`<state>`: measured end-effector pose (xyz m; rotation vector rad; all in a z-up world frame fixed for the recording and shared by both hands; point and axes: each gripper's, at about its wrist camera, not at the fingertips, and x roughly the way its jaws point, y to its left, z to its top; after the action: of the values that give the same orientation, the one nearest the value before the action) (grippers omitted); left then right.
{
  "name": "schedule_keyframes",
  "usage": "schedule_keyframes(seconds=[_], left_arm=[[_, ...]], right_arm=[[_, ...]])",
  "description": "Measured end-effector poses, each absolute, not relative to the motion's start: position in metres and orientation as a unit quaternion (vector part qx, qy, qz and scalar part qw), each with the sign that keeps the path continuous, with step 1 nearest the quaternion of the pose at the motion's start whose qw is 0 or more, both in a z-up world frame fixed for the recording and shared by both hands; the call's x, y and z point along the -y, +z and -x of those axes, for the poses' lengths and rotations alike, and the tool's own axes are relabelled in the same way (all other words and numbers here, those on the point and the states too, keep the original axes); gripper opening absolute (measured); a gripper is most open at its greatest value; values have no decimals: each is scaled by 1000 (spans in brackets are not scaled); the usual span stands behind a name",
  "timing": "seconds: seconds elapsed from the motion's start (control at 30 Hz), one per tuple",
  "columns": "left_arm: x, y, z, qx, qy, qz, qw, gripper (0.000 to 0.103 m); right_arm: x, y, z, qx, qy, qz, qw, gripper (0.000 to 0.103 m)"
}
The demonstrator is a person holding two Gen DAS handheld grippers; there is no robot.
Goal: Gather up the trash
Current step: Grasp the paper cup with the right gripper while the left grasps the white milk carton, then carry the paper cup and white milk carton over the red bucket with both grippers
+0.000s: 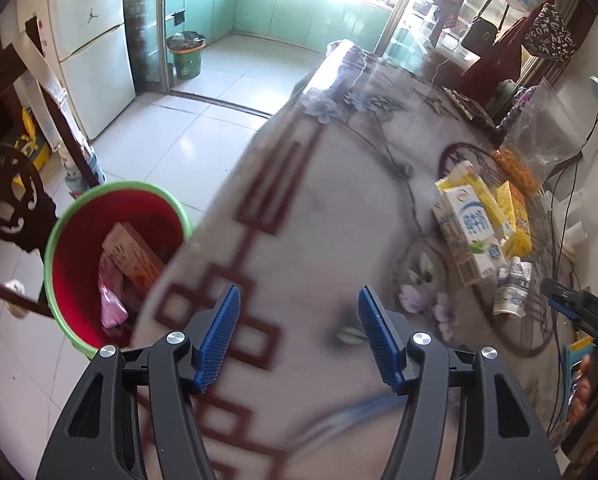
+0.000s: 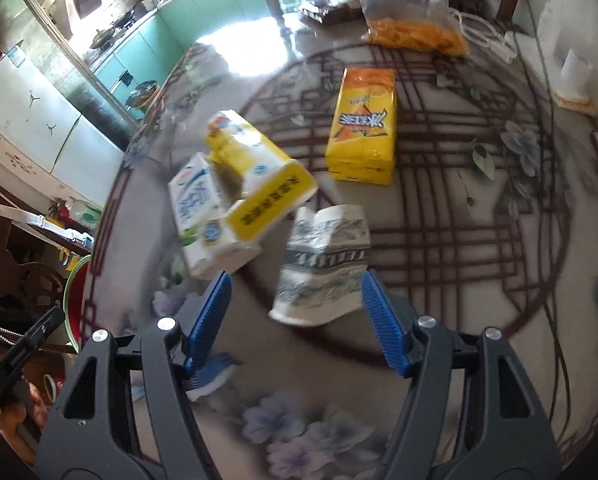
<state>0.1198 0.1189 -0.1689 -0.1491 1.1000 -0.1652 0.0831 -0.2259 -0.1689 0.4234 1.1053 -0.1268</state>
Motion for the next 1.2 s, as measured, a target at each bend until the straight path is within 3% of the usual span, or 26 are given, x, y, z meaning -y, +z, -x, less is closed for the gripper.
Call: schedule_keyframes(seconds=[0.23, 0.47, 0.87, 1.2], left_arm=[[-68, -163, -98, -523, -77, 55, 847, 60], [-25, -161, -106, -526, -91, 66, 843, 61], [75, -183, -184, -536, -97, 45, 837, 67], [92, -209, -208, -564, -75, 61, 820, 68]], right_arm=[[241, -207, -105, -557, -24, -201, 805, 66], [245, -210, -104, -558, 24, -191, 807, 38], [281, -186, -58, -543, 26, -193, 817, 37], [296, -181, -52, -537, 19, -197, 820, 39]])
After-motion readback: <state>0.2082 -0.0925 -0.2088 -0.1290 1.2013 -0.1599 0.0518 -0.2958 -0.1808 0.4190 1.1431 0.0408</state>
